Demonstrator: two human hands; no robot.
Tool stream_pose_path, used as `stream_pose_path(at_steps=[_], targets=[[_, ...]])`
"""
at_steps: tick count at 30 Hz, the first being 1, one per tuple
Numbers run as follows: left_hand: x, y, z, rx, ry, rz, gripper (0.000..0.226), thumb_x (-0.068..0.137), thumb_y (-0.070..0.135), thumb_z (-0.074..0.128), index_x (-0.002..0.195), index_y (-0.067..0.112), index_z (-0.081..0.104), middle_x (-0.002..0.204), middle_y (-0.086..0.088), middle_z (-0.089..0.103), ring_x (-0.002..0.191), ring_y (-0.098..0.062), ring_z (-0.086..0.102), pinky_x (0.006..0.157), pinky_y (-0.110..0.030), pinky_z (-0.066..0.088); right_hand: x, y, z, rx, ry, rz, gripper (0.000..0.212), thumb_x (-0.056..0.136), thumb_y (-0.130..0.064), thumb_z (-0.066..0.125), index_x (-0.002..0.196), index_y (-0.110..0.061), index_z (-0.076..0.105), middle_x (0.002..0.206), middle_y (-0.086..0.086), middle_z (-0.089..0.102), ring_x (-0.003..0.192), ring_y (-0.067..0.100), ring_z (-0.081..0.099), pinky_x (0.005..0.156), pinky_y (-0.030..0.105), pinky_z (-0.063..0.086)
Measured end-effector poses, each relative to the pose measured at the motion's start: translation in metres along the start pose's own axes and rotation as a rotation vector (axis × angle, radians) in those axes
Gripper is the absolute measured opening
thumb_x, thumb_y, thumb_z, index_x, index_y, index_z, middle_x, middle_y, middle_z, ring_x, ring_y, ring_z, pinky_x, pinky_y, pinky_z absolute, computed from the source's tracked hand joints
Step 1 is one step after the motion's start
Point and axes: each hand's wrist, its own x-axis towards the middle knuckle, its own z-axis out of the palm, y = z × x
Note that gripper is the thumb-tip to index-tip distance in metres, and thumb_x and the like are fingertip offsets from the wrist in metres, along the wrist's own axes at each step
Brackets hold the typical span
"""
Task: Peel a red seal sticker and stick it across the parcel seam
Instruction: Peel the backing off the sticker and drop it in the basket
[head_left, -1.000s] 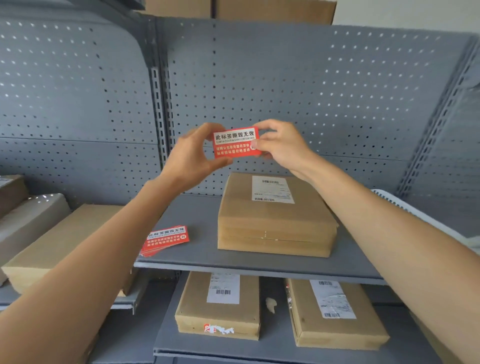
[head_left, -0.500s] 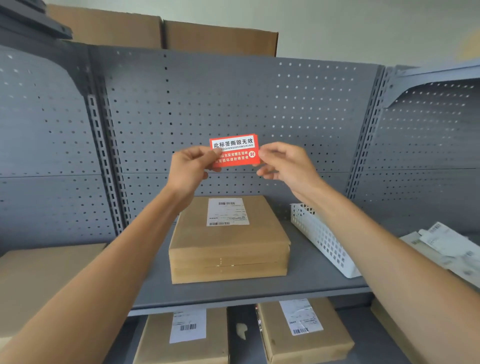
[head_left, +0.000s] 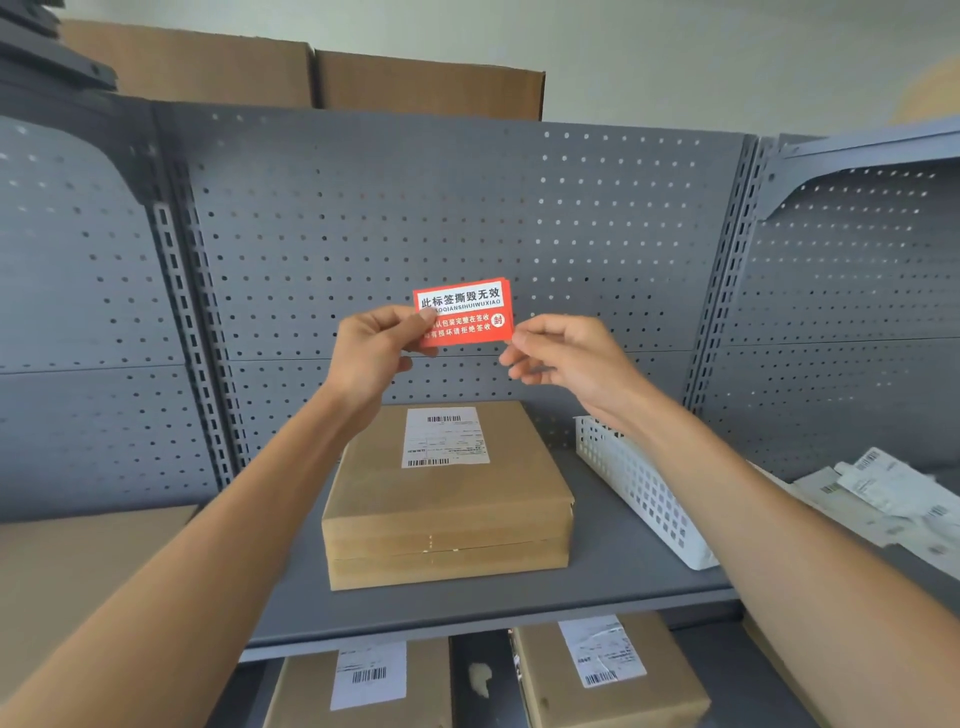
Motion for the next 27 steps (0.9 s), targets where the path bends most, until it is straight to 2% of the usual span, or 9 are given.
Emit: stream_pose_path(at_steps=[7, 13, 16, 23, 27], targets=[[0.002, -0.005, -0.002, 0.008, 0.034, 0.006, 0.029, 0.099, 0.03, 0.067, 0.077, 0.012, 0.071, 0.085, -0.011, 0.078, 0.072, -0.018, 0.068, 0.074, -0.035, 0.047, 0.001, 0.001, 0.006, 0.011, -0.014, 0.0, 0.014, 0.102, -0.01, 0.058, 0.105, -0.003, 0.07, 0.09, 0.008, 0.078, 0.078, 0.019, 0.072, 0.09, 0.047, 0.058], [0.0, -0.005, -0.006, 0.051, 0.053, 0.012, 0.022, 0.097, 0.03, 0.069, 0.08, 0.016, 0.074, 0.082, 0.001, 0.08, 0.071, -0.012, 0.069, 0.071, -0.027, 0.05, 0.004, 0.003, 0.01, 0.035, 0.027, -0.003, 0.02, 0.103, -0.019, 0.059, 0.115, -0.007, 0.068, 0.096, 0.006, 0.077, 0.075, 0.018, 0.071, 0.086, 0.043, 0.057], [-0.004, -0.006, -0.011, 0.059, 0.05, 0.014, 0.02, 0.095, 0.029, 0.072, 0.082, 0.015, 0.074, 0.083, 0.0, 0.08, 0.069, -0.011, 0.069, 0.068, -0.024, 0.05, 0.008, 0.001, 0.016, 0.035, 0.051, -0.024, 0.023, 0.1, -0.027, 0.064, 0.112, -0.008, 0.07, 0.096, 0.004, 0.076, 0.071, 0.018, 0.068, 0.083, 0.04, 0.058], [-0.022, -0.01, -0.051, 0.064, 0.119, -0.033, 0.02, 0.087, 0.029, 0.08, 0.078, 0.014, 0.069, 0.087, -0.005, 0.081, 0.075, -0.017, 0.071, 0.068, -0.026, 0.049, 0.022, 0.002, 0.057, -0.021, 0.001, 0.01, 0.012, 0.095, -0.016, 0.07, 0.104, -0.008, 0.072, 0.09, 0.006, 0.077, 0.069, 0.013, 0.067, 0.074, 0.03, 0.06], [-0.037, -0.009, -0.088, 0.081, 0.209, -0.053, 0.02, 0.089, 0.03, 0.077, 0.077, 0.016, 0.071, 0.084, -0.002, 0.081, 0.072, -0.017, 0.07, 0.068, -0.026, 0.049, 0.03, 0.004, 0.093, 0.044, -0.061, 0.027, 0.006, 0.094, -0.012, 0.071, 0.098, -0.007, 0.072, 0.083, 0.007, 0.074, 0.062, 0.014, 0.064, 0.069, 0.031, 0.057]])
